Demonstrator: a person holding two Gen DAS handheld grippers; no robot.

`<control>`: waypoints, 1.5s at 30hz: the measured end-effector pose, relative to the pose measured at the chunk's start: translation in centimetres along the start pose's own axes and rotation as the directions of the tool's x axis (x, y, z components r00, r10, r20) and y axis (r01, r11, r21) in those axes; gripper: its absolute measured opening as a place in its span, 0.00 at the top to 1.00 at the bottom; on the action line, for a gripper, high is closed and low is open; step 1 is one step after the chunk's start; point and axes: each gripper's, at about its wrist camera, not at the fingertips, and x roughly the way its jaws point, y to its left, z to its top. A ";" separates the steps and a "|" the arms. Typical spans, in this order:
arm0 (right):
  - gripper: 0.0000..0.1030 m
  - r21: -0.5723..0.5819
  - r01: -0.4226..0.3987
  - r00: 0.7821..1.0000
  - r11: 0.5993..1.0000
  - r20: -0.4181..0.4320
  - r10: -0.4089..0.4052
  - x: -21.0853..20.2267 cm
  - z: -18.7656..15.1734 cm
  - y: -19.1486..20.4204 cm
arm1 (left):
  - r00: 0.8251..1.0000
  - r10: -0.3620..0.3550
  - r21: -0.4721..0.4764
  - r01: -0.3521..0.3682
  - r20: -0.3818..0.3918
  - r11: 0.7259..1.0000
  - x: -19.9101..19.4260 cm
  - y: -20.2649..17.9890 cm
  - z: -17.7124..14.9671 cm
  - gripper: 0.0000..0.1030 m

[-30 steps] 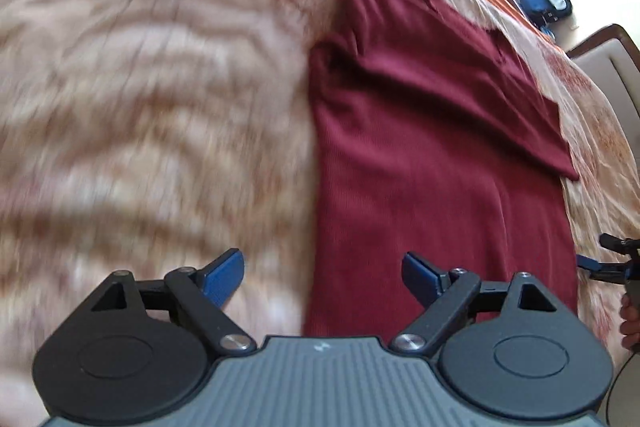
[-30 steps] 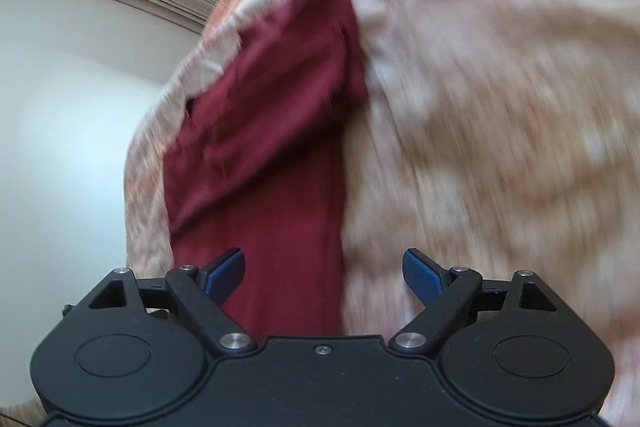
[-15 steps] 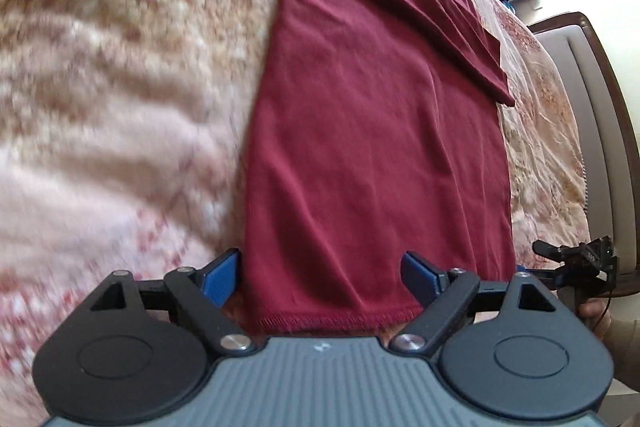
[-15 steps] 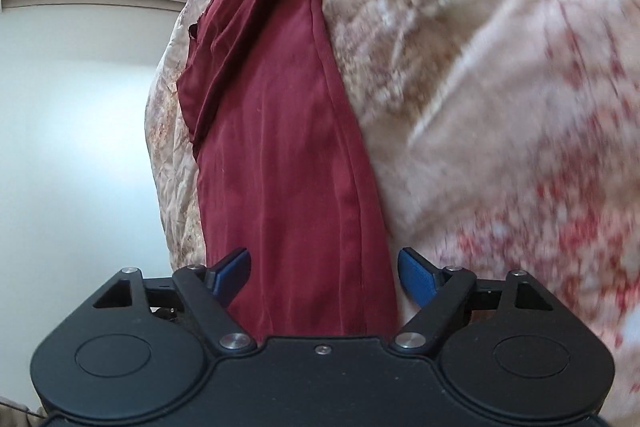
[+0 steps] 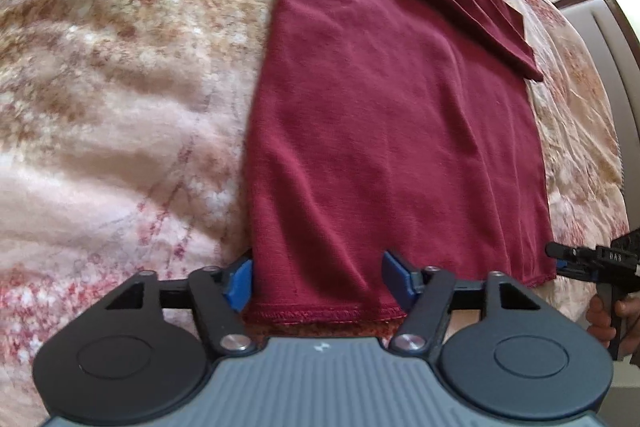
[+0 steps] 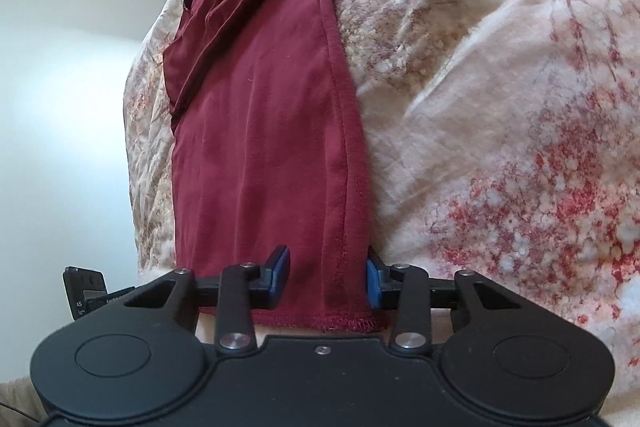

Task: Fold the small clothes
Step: 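Grasp the hem end of the sweater strip with both grippers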

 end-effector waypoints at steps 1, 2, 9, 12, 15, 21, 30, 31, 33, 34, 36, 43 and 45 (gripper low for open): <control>0.59 -0.005 0.005 1.000 1.000 -0.002 -0.005 0.0 0.0 0.1 | 1.000 0.002 -0.004 -0.002 0.001 1.000 -0.1 0.1 -0.1 0.37; 0.59 -0.008 0.008 1.000 1.000 -0.005 -0.008 0.0 0.0 0.2 | 1.000 0.003 -0.006 -0.003 0.001 1.000 -0.3 0.3 -0.1 0.38; 0.59 -0.012 0.032 0.999 0.999 -0.027 -0.032 1.2 0.5 1.1 | 1.000 -0.003 -0.018 0.003 -0.004 1.000 -0.6 0.9 -0.1 0.38; 0.58 -0.012 0.038 0.999 0.999 -0.031 -0.038 1.5 0.6 1.3 | 1.000 0.002 -0.010 -0.002 -0.007 1.000 -0.7 0.8 0.0 0.39; 0.58 -0.006 0.041 0.999 0.999 -0.034 -0.041 1.6 0.6 1.3 | 1.000 0.000 -0.007 0.000 -0.011 1.000 -0.9 0.8 0.0 0.39; 0.49 0.005 0.046 0.998 0.999 -0.044 -0.046 2.1 0.8 1.4 | 1.000 -0.011 -0.017 0.010 -0.017 1.000 -0.6 1.0 -0.1 0.39; 0.86 -0.075 0.093 0.994 0.993 -0.048 -0.097 2.1 0.5 2.4 | 1.000 -0.027 -0.029 0.027 -0.016 0.999 -0.7 1.9 -0.2 0.54; 0.86 -0.065 0.092 0.995 0.994 -0.044 -0.095 1.9 0.5 2.3 | 0.999 -0.039 -0.048 0.039 -0.013 0.998 -0.8 2.3 -0.2 0.56; 0.86 -0.036 0.084 0.996 0.996 -0.040 -0.085 1.6 0.3 1.9 | 0.998 -0.061 -0.087 0.060 -0.006 0.994 -1.1 3.0 -0.3 0.58; 0.86 -0.017 0.080 0.996 0.997 -0.039 -0.081 1.5 0.3 1.7 | 0.998 -0.068 -0.095 0.067 -0.004 0.993 -1.1 3.2 -0.3 0.59; 0.86 -0.011 0.080 0.996 0.997 -0.031 -0.081 1.3 0.1 1.7 | 0.998 -0.064 -0.090 0.064 -0.004 0.994 -0.9 3.3 -0.3 0.65; 0.94 -0.093 0.089 0.996 0.992 -0.013 -0.091 0.3 -0.2 3.1 | 0.997 -0.077 0.003 0.077 0.007 0.997 -2.5 1.8 -0.6 0.94; 0.94 -0.109 0.061 0.998 0.992 -0.012 -0.063 -1.0 -0.1 3.4 | 0.995 -0.099 0.015 0.099 0.024 0.995 -3.6 1.5 -1.0 0.94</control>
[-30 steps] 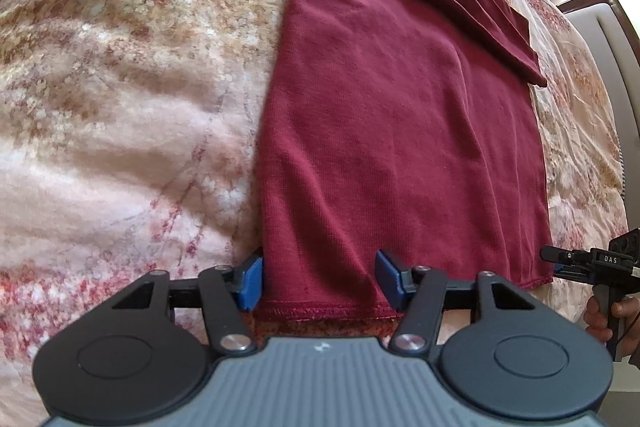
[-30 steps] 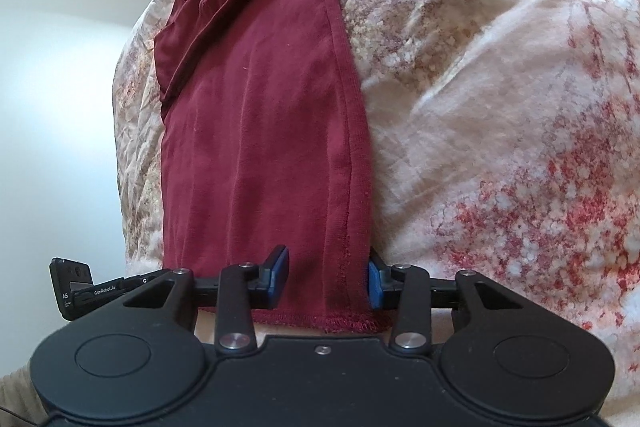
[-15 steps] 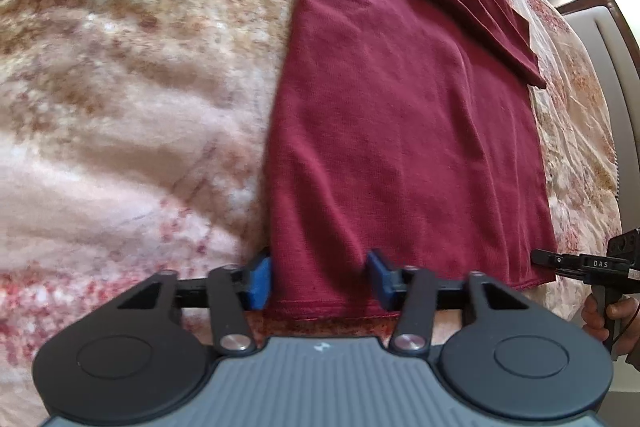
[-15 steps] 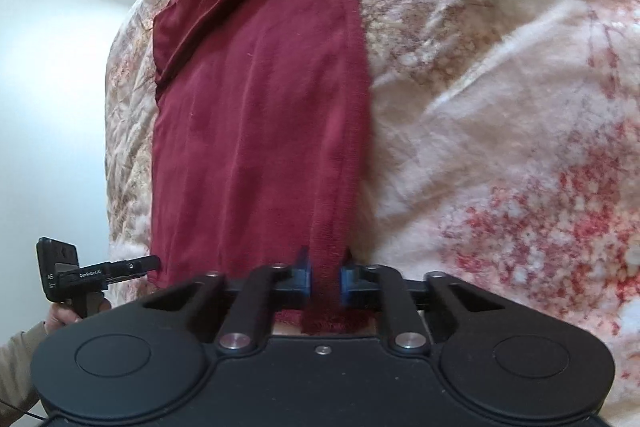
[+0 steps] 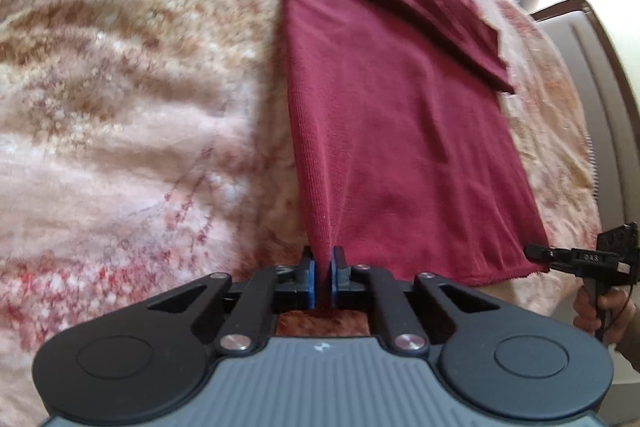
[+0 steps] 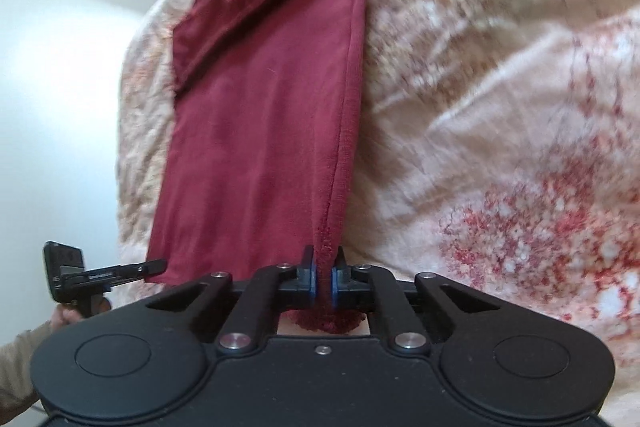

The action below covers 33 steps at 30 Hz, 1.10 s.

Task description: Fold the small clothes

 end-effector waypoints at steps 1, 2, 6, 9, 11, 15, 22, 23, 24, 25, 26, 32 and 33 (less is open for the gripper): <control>0.95 -0.013 -0.010 1.000 1.000 0.003 0.010 -0.9 0.1 0.0 | 1.000 -0.009 0.003 0.009 0.009 1.000 -0.5 -0.2 -0.3 0.95; 0.95 -0.022 -0.018 1.000 1.000 0.005 0.018 -1.7 0.2 0.0 | 1.000 -0.019 0.002 0.019 0.015 1.000 -1.0 -0.4 -0.5 0.95; 0.95 -0.050 -0.032 0.999 0.998 0.013 0.033 -4.8 0.1 -0.1 | 0.998 -0.061 0.009 0.061 0.018 0.998 -2.2 -1.2 -1.9 0.95; 0.95 -0.058 -0.028 1.000 0.998 -0.007 0.028 -6.0 -0.8 -0.2 | 0.998 -0.064 0.006 0.064 -0.014 0.998 -2.1 -1.6 -3.7 0.95; 0.95 -0.052 0.001 1.000 0.999 -0.029 -0.002 -6.2 -2.1 -0.7 | 0.998 -0.039 -0.006 0.039 -0.040 0.999 -1.6 -1.1 -5.0 0.95; 0.94 0.022 0.049 0.998 0.999 -0.050 -0.048 -4.3 -4.7 -2.1 | 0.998 -0.006 -0.088 0.001 -0.058 0.996 0.0 0.4 -6.0 0.94; 0.44 0.099 0.063 0.997 0.993 -0.048 -0.058 -2.6 -5.8 -2.4 | 0.994 0.073 -0.013 -0.074 -0.083 0.997 0.4 -1.8 -4.8 0.67; 0.39 0.105 0.065 0.997 0.992 -0.038 -0.062 -2.9 -5.8 -2.5 | 0.994 0.075 -0.017 -0.076 -0.076 0.997 0.2 -1.9 -4.5 0.62; 0.38 0.112 0.068 0.998 0.991 -0.022 -0.066 -3.3 -5.7 -2.5 | 0.995 0.070 -0.028 -0.072 -0.064 0.997 0.1 -1.9 -4.2 0.60; 0.38 0.123 0.068 0.998 0.990 0.002 -0.068 -3.8 -5.5 -2.7 | 0.997 0.062 -0.049 -0.064 -0.044 0.997 -0.1 -1.9 -3.8 0.59; 0.38 0.136 0.068 0.997 0.988 0.030 -0.072 -4.3 -5.2 -2.9 | 0.998 0.055 -0.071 -0.057 -0.020 0.996 -0.4 -1.8 -3.4 0.55; 0.38 0.128 0.125 0.982 0.984 0.125 -0.141 -6.4 -5.5 -3.3 | 0.995 0.104 -0.064 -0.103 0.003 0.993 -1.1 -1.0 -2.6 0.48; 0.38 0.123 0.121 0.984 0.985 0.114 -0.136 -6.3 -5.6 -3.3 | 0.995 0.097 -0.051 -0.098 -0.014 0.994 -0.9 -1.1 -2.7 0.48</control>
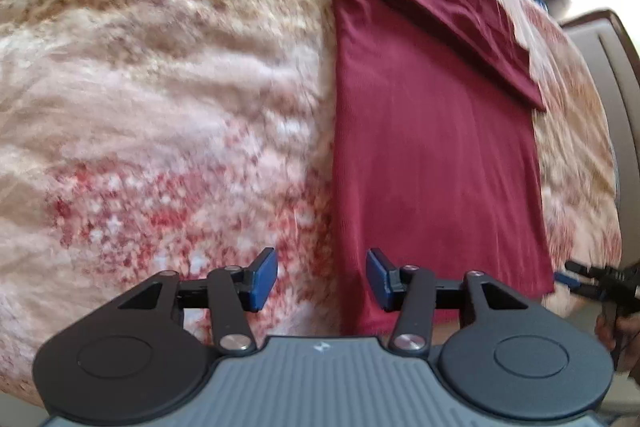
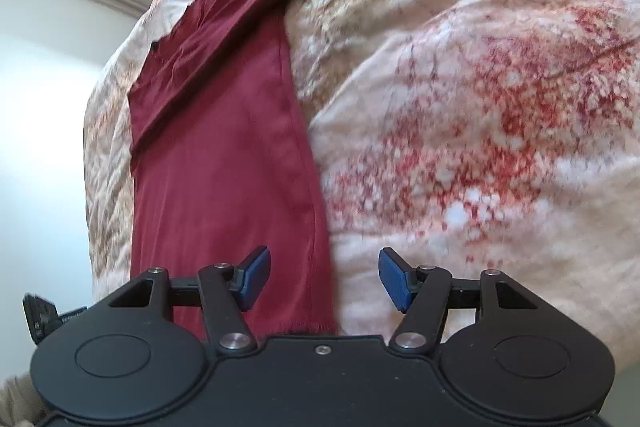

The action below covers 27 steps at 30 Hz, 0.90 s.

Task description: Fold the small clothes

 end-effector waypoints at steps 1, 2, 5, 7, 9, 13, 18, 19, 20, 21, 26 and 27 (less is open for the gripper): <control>0.38 0.001 -0.010 1.000 1.000 -0.012 0.010 0.2 -0.3 0.0 | 1.000 -0.011 0.009 0.011 -0.017 1.000 0.3 -0.2 -0.1 0.48; 0.38 0.001 -0.012 1.000 1.000 -0.020 0.012 0.4 -0.7 0.1 | 0.999 -0.022 0.014 0.022 -0.028 1.000 0.1 0.6 -0.8 0.48; 0.42 0.022 -0.020 0.999 1.000 -0.041 0.021 1.4 -1.5 0.1 | 0.998 -0.044 0.015 0.045 -0.049 0.999 0.4 0.4 -1.3 0.48; 0.49 0.020 -0.040 0.998 0.999 -0.051 0.041 1.9 -1.9 0.5 | 0.998 -0.047 0.029 0.048 -0.053 0.998 0.7 0.1 -1.4 0.48; 0.57 -0.012 -0.034 0.997 0.999 -0.063 0.033 2.2 -2.0 1.3 | 0.998 -0.031 0.053 0.033 -0.052 0.998 1.1 -0.3 -1.4 0.48; 0.56 -0.051 -0.015 0.998 0.999 -0.063 0.012 1.6 -1.6 1.7 | 0.999 0.006 0.115 -0.001 -0.042 0.993 1.3 -1.7 -0.8 0.48; 0.49 -0.247 0.057 0.998 0.967 -0.022 -0.065 -0.7 -0.3 3.4 | 0.995 0.086 0.314 -0.069 -0.042 0.947 0.4 -3.7 -0.9 0.48; 0.48 -0.335 0.087 0.995 0.938 -0.015 -0.097 -1.0 -0.3 4.4 | 0.994 0.106 0.380 -0.086 -0.034 0.921 0.2 -4.5 -1.1 0.48; 0.48 -0.428 0.112 0.992 0.897 -0.007 -0.127 -1.2 -0.6 5.5 | 0.993 0.120 0.444 -0.098 -0.021 0.890 -0.1 -5.2 -1.5 0.48; 0.48 -0.522 0.130 0.989 0.843 0.007 -0.149 -1.3 -1.0 6.7 | 0.992 0.130 0.512 -0.107 -0.008 0.852 -0.3 -6.2 -2.0 0.48; 0.42 -0.915 0.131 0.974 0.381 0.047 -0.222 -0.3 -5.9 11.7 | 0.987 0.158 0.793 -0.120 0.031 0.597 -0.6 -10.9 -5.3 0.41; 0.42 -0.949 0.112 0.971 0.295 0.042 -0.236 0.2 -6.8 12.1 | 0.986 0.163 0.828 -0.116 0.030 0.549 -0.3 -11.5 -6.0 0.38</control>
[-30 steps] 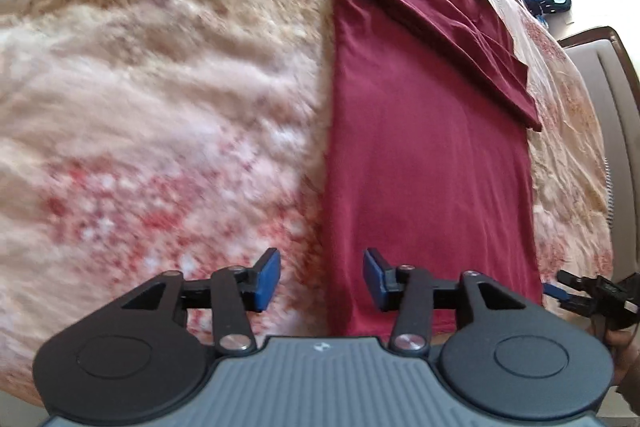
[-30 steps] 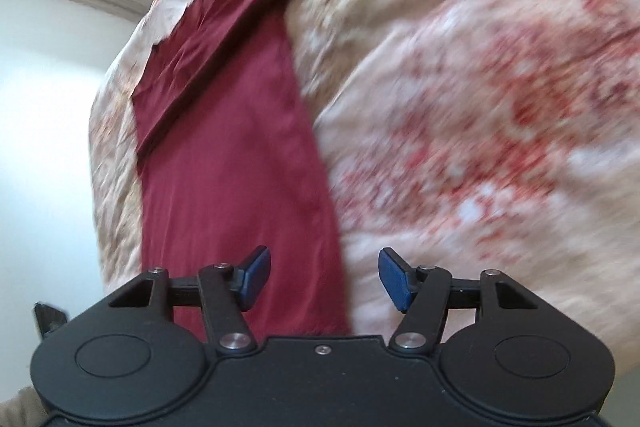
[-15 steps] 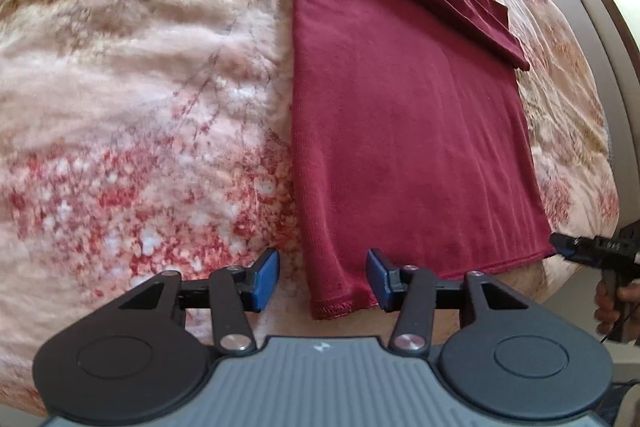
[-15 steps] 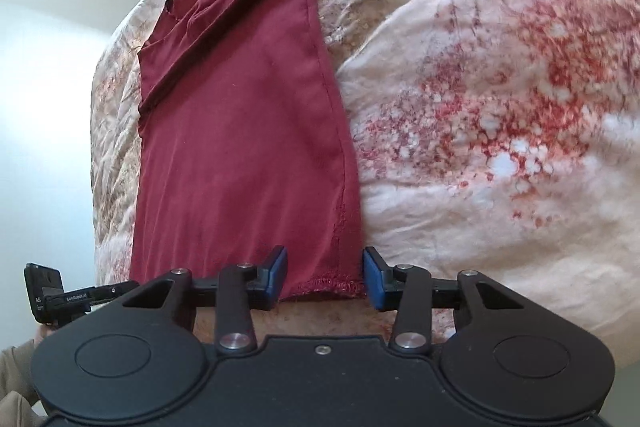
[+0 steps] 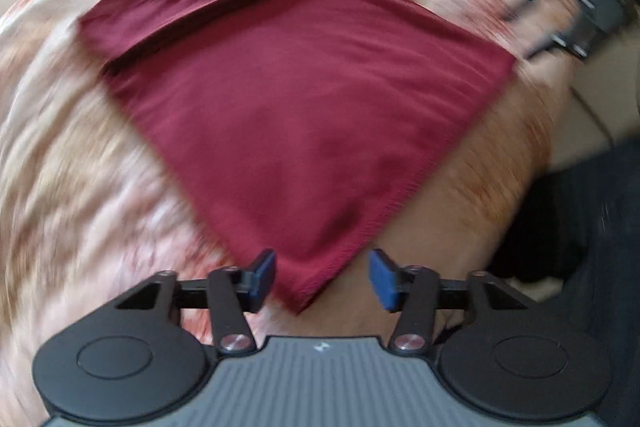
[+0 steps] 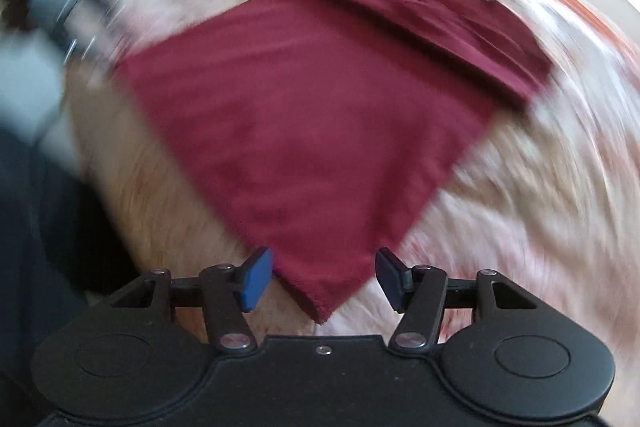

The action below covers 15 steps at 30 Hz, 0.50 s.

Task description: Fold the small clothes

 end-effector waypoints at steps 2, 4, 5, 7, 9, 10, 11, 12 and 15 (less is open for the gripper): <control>0.42 -0.158 0.001 0.999 0.987 -0.039 -0.007 1.2 0.2 1.5 | 1.000 0.019 0.110 -0.017 -0.023 0.994 0.7 -1.4 0.0 0.37; 0.42 -0.306 0.001 0.997 0.952 -0.077 -0.026 2.6 -0.2 2.6 | 0.998 0.027 0.212 -0.015 -0.051 0.977 1.7 -2.4 0.0 0.37; 0.42 -0.367 -0.005 0.995 0.930 -0.095 -0.032 3.2 -0.5 3.0 | 0.998 0.036 0.260 -0.019 -0.059 0.965 2.2 -2.8 -0.1 0.37; 0.42 -0.469 -0.010 0.993 0.883 -0.111 -0.047 4.1 -0.8 3.7 | 0.996 0.064 0.340 -0.038 -0.067 0.940 2.9 -3.3 -0.4 0.37; 0.43 -0.537 -0.006 0.992 0.844 -0.108 -0.061 4.7 -1.2 4.1 | 0.995 0.089 0.396 -0.061 -0.053 0.916 3.3 -3.6 -0.7 0.35; 0.44 -0.559 -0.004 0.993 0.829 -0.101 -0.063 4.8 -1.4 4.2 | 0.994 0.102 0.414 -0.074 -0.046 0.907 3.6 -3.4 -0.8 0.35; 0.44 -0.573 0.001 0.993 0.820 -0.095 -0.068 5.0 -1.5 4.3 | 0.992 0.119 0.434 -0.092 -0.036 0.896 3.8 -3.4 -0.9 0.33; 0.44 -0.585 0.005 0.993 0.811 -0.090 -0.071 5.2 -1.7 4.5 | 0.991 0.131 0.456 -0.104 -0.027 0.884 4.1 -3.5 -1.1 0.32; 0.54 -0.620 0.015 0.994 0.784 -0.072 -0.077 5.6 -2.4 5.0 | 0.990 0.140 0.517 -0.117 -0.005 0.848 4.6 -4.0 -1.7 0.33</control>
